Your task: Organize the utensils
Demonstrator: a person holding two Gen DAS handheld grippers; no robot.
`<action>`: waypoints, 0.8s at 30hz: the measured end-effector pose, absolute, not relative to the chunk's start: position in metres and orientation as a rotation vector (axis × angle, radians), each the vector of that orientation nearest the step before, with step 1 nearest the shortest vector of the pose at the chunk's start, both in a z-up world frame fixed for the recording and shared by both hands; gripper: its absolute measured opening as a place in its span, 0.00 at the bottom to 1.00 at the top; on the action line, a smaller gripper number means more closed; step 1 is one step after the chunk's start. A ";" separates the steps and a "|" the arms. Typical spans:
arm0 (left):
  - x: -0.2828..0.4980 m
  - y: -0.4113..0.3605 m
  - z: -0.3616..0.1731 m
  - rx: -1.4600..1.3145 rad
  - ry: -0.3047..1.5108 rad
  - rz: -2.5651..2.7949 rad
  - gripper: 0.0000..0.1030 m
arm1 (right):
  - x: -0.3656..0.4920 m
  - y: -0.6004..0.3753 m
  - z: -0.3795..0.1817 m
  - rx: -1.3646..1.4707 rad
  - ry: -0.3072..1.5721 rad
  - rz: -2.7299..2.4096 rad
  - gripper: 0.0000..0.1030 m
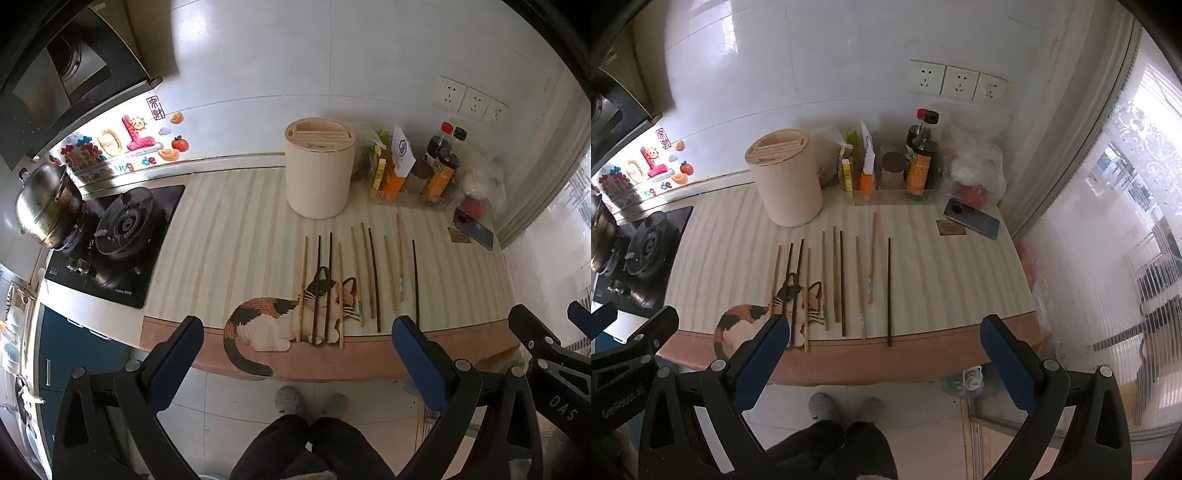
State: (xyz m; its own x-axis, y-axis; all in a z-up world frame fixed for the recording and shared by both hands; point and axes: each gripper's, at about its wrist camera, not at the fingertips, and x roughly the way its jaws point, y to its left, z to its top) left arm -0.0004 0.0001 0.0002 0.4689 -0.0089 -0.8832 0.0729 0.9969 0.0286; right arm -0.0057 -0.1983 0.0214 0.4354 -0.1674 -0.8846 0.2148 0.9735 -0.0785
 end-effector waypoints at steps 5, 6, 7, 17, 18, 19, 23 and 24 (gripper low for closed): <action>0.000 0.000 0.000 0.062 1.080 -0.052 1.00 | -0.011 -0.192 0.023 0.047 1.091 -0.240 1.00; 0.000 0.000 0.000 0.062 1.080 -0.053 1.00 | -0.012 -0.190 0.024 0.047 1.090 -0.241 1.00; -0.001 0.001 0.000 0.061 1.078 -0.052 1.00 | -0.010 -0.199 0.023 0.049 1.095 -0.243 1.00; 0.001 0.001 0.004 0.061 1.077 -0.056 1.00 | -0.013 -0.199 0.022 0.049 1.092 -0.247 1.00; 0.001 0.001 0.004 0.062 1.078 -0.057 1.00 | -0.013 -0.201 0.026 0.053 1.093 -0.252 1.00; 0.003 0.001 0.005 0.062 1.079 -0.058 1.00 | -0.012 -0.202 0.026 0.054 1.094 -0.252 1.00; 0.004 -0.002 0.007 0.061 1.077 -0.057 1.00 | -0.014 -0.203 0.029 0.057 1.091 -0.256 1.00; 0.004 -0.002 0.008 0.058 1.076 -0.057 1.00 | -0.013 -0.205 0.030 0.059 1.090 -0.257 1.00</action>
State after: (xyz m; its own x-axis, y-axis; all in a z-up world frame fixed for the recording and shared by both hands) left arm 0.0038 -0.0017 0.0076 0.4734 -0.0184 -0.8807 0.0749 0.9970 0.0194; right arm -0.0129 -0.2049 0.0301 0.4356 -0.1777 -0.8824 0.2353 0.9687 -0.0790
